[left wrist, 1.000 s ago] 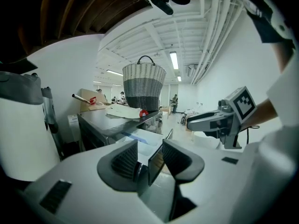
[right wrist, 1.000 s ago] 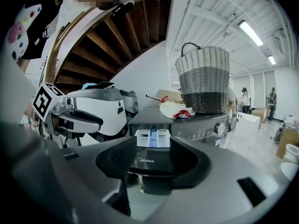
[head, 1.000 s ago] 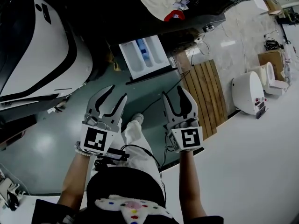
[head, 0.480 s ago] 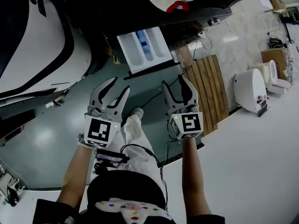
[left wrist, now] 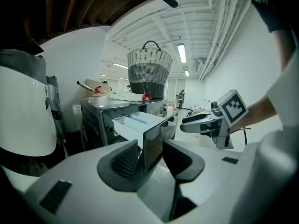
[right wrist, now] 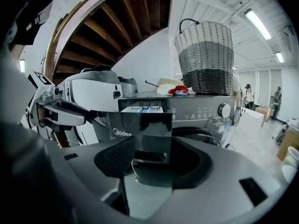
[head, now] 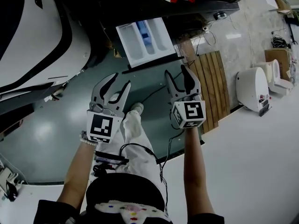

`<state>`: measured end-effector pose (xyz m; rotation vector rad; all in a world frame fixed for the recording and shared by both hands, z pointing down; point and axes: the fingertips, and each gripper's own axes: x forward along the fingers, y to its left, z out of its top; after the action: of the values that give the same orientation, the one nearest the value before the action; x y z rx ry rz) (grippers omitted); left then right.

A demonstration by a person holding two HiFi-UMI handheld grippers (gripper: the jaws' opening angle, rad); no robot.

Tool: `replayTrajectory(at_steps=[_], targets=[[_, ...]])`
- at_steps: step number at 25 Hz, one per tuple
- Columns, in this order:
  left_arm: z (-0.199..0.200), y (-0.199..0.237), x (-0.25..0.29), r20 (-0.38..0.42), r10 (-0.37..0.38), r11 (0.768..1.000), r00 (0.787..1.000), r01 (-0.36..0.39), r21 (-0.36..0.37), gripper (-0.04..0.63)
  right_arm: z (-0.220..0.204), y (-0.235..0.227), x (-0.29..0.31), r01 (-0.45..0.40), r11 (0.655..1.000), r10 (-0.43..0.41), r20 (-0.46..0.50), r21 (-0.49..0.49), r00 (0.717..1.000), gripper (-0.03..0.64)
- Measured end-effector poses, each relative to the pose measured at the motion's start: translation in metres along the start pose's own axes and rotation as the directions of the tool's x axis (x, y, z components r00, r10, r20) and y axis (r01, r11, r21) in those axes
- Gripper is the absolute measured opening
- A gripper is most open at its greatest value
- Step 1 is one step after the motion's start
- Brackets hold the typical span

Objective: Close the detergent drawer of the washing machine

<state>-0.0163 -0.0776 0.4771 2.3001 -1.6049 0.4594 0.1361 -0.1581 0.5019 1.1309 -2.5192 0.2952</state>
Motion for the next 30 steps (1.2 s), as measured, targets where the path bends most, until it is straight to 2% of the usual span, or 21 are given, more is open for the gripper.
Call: replayTrajectory(at_steps=[13, 30], targets=[[-0.004, 0.008, 0.014, 0.024, 0.104, 0.993, 0.994, -0.103, -0.053, 0.158, 0.0, -0.018, 0.013, -0.001, 1.0, 0.002, 0.036, -0.017, 0.999, 0.225], [-0.007, 0.004, 0.018, 0.015, 0.135, 0.99, 0.991, -0.134, -0.045, 0.109, 0.004, -0.019, 0.02, -0.048, 0.998, 0.05, 0.061, -0.041, 0.997, 0.216]])
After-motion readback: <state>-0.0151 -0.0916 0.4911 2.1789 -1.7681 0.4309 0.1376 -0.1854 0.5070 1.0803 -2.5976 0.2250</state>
